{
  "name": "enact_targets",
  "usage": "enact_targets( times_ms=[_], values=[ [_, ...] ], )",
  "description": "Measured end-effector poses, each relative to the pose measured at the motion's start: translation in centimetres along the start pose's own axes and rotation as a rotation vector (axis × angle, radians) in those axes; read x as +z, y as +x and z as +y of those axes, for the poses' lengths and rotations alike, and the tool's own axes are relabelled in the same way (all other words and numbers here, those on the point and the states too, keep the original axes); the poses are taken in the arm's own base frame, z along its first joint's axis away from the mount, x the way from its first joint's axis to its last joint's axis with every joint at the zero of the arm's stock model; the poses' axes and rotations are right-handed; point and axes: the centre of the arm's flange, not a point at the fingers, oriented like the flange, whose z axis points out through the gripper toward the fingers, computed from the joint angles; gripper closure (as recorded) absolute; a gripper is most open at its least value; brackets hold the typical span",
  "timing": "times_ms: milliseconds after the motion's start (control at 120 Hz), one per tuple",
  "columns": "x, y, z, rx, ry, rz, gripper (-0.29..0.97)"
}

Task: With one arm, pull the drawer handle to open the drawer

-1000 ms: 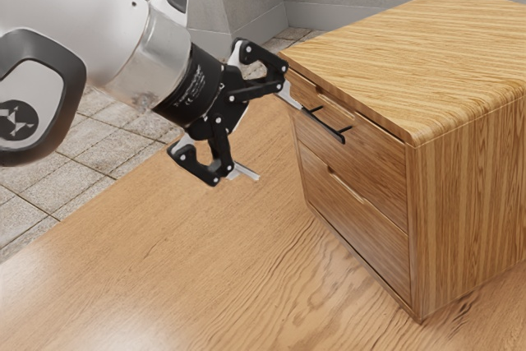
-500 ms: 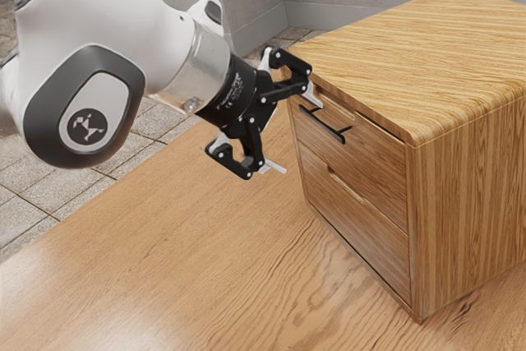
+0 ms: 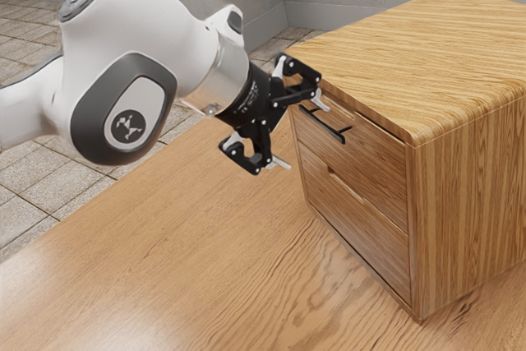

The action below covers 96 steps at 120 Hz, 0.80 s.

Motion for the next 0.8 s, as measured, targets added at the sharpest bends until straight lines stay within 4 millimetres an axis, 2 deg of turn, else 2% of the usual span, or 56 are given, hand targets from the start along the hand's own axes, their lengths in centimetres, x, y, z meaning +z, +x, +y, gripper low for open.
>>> enact_targets(
  times_ms=[242,450,600,800],
  values=[
    [1.5,0.3,0.0,0.027,0.007,0.003,0.01],
    [1.7,0.3,-0.1,0.04,0.002,-0.002,0.01],
    [2.0,1.7,-0.5,0.029,0.009,0.007,0.01],
    [2.5,1.8,-0.7,0.037,0.02,0.007,0.01]
  ],
)
